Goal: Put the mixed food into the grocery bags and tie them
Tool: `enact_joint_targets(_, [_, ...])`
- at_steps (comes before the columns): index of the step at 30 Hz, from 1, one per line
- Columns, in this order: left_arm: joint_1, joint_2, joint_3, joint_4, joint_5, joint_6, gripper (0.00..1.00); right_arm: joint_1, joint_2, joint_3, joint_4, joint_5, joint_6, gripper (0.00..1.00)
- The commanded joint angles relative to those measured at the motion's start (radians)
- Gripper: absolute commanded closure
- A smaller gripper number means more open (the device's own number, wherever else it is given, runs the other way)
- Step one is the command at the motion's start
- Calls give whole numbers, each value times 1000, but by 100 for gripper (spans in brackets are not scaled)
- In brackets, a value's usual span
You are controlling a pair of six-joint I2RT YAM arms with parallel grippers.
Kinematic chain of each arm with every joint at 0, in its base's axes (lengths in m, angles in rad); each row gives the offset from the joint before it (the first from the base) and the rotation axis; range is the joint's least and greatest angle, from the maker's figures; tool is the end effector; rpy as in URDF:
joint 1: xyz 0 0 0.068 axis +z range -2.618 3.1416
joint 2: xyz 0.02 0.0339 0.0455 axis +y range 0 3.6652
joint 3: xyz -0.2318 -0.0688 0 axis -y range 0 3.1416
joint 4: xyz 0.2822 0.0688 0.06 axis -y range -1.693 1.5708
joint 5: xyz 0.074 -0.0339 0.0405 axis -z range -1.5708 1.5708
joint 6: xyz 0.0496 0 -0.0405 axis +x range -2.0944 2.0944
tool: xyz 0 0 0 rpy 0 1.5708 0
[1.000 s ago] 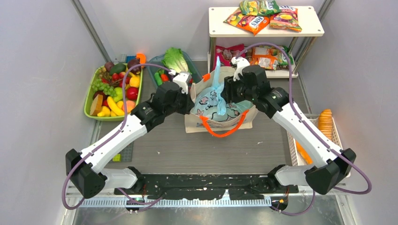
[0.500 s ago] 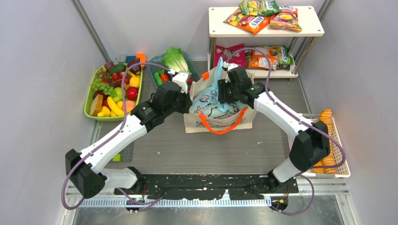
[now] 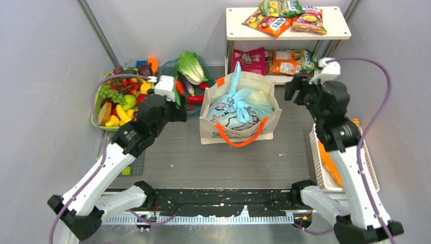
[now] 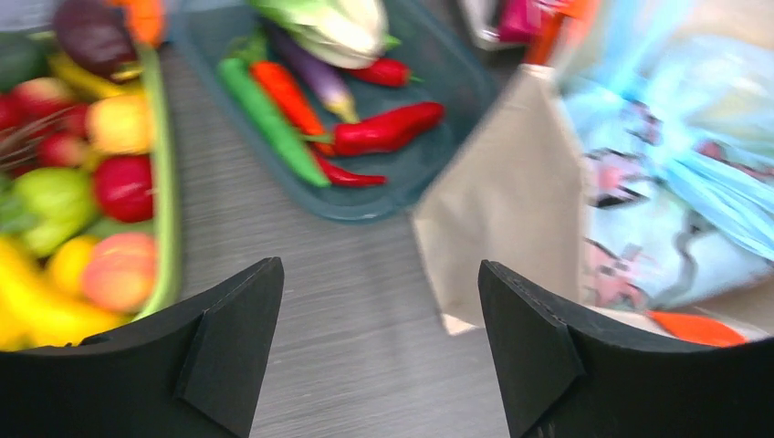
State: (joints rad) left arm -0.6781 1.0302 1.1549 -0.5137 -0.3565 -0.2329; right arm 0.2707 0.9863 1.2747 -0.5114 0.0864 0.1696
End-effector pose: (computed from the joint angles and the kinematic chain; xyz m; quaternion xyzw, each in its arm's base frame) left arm 0.2326 -0.1651 0.3612 0.0841 0.8189 -0.1090 0.5572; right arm 0.2574 0.0670 0.4173 -0.0125 0.7810 0.1032 0.6158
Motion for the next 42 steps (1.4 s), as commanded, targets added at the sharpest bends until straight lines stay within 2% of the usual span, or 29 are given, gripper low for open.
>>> enact_joint_targets(1, [181,-113,-83,-18,-91,8,19,-70,-110,-172,90,190,-2,22])
enact_joint_targets(4, [334,-162,-206,51,-68,-58,18,-101,-182,-331,253,316,13,20])
enact_joint_targets(5, [355,-175,-248,88,-84,-75,18,-104,-191,-439,309,328,7,20])
enact_joint_targets(9, [367,-208,-446,313,-188,-96,16,-108,-216,-774,730,342,-77,22])
enact_joint_targets(10, [367,-205,-494,380,-205,-99,16,-108,-213,-822,885,328,-92,22])
enact_joint_targets(11, [367,-194,-563,477,-219,-98,15,-108,-199,-915,963,310,-139,23])
enact_joint_targets(12, [368,-178,-615,567,-230,-90,14,-108,-182,-959,1122,267,-175,23])
enact_joint_targets(13, [368,-153,-655,655,-239,-72,14,-109,-135,-1020,1189,245,-238,23])
enact_joint_targets(14, [368,-125,-698,744,-249,-28,14,-108,-107,-1039,1293,230,-257,22])
enact_joint_targets(16, [370,-82,-758,902,-271,33,13,-108,-33,-1059,1361,249,-269,21])
enact_joint_targets(17, [372,-78,-738,850,-299,22,12,-108,3,-1073,1381,254,-265,20])
enact_joint_targets(18, [373,-68,-736,868,-319,53,11,-107,19,-1082,1431,248,-262,19])
enact_joint_targets(22, [379,-22,-793,1074,-320,201,9,-111,171,-1107,1566,243,-287,18])
enact_joint_targets(24, [381,5,-833,1218,-325,274,7,-120,289,-1122,1685,260,-271,18])
enact_joint_targets(25, [385,-3,-829,1187,-299,270,7,-126,383,-1131,1815,271,-276,18])
enact_joint_targets(26, [388,-4,-835,1205,-286,269,7,-126,395,-1132,1811,273,-267,18])
enact_joint_targets(27, [390,1,-856,1273,-282,277,7,-133,366,-1121,1722,249,-259,18])
enact_joint_targets(30, [406,-10,-885,1328,-225,292,7,-144,386,-1093,1707,244,-253,21])
enact_joint_targets(31, [414,-13,-890,1334,-205,293,7,-145,378,-1090,1683,246,-250,16])
enact_joint_targets(33, [426,-23,-908,1362,-184,302,7,-144,387,-1082,1686,251,-256,1])
enact_joint_targets(38, [457,-5,-937,1404,-165,370,7,-146,383,-1086,1687,245,-260,4])
enact_joint_targets(39, [460,20,-926,1388,-198,345,6,-145,385,-1088,1696,245,-260,4])
enact_joint_targets(40, [465,42,-920,1341,-173,326,6,-144,388,-1088,1698,243,-260,4])
enact_joint_targets(42, [484,146,-978,1520,-107,337,8,-145,385,-1083,1685,237,-260,5])
